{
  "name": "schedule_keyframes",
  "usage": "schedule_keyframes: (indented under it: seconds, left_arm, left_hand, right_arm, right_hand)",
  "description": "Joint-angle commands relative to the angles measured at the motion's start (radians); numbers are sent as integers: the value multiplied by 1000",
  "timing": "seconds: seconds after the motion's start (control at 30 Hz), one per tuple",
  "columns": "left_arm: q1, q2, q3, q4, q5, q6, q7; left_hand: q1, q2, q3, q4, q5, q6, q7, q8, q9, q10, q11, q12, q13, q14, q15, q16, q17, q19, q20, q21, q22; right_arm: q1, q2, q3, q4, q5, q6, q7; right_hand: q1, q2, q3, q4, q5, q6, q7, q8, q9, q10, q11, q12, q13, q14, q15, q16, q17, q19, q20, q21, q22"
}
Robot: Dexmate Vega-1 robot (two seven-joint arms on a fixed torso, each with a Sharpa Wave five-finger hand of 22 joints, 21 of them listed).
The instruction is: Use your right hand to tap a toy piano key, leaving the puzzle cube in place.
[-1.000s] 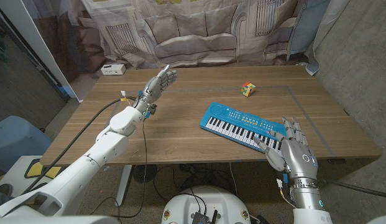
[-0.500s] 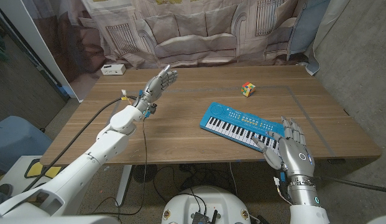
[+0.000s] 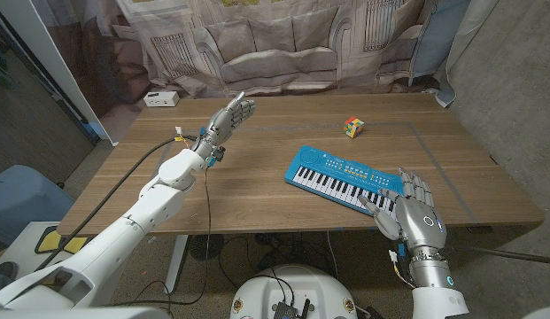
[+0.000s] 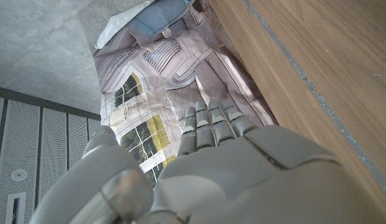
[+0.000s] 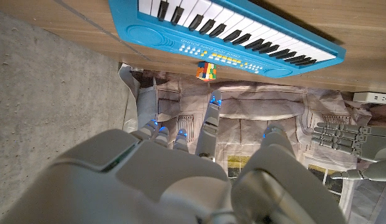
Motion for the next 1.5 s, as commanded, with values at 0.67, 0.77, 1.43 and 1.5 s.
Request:
schedule_keyframes:
  seconds: [0.67, 0.77, 1.43, 1.5]
  left_arm:
    - [0, -9, 7, -3, 12, -1, 16]
    - [0, -10, 8, -4, 14, 0, 19]
    - [4, -12, 5, -8, 11, -2, 25]
    - [5, -12, 4, -8, 9, -3, 24]
  left_hand:
    - [-6, 10, 0, -8, -3, 9, 0, -5, 1, 8, 0, -7, 2, 10, 1, -4, 4, 0, 7, 0, 3]
    - [-6, 10, 0, -9, -3, 10, 0, -6, 1, 6, 2, -8, 2, 11, 0, -4, 4, 0, 7, 0, 3]
    - [-6, 12, 0, -11, -3, 11, 0, -6, 1, 9, 0, -8, 2, 12, 1, -3, 4, -1, 6, 0, 3]
    - [-6, 12, 0, -11, -3, 11, 0, -6, 1, 9, -3, -8, 2, 12, 2, -3, 4, 0, 6, 0, 3]
  right_arm:
    - [32, -74, 19, -26, 142, -51, 43]
    - [36, -83, 16, -30, 150, -64, 50]
    - [87, -123, -35, -38, 185, -134, 53]
    - [93, -127, -42, -38, 189, -140, 54]
  right_hand:
    - [-2, 12, 11, 2, 1, 24, 3, 5, 4, -15, -2, 8, 1, -204, -2, 14, 0, -93, 5, 9, 1]
    - [-1, 13, 12, 1, 1, 34, -2, 8, 4, -16, -8, 8, 1, -205, -2, 16, -1, -97, 2, 10, 1]
    - [22, 34, 34, -8, 2, 53, -37, 11, 4, -20, -22, 11, 0, -207, -3, 22, -4, -112, -9, 17, 1]
    - [25, 35, 36, -10, 2, 52, -38, 10, 4, -21, -21, 11, 0, -207, -3, 22, -4, -113, -8, 17, 1]
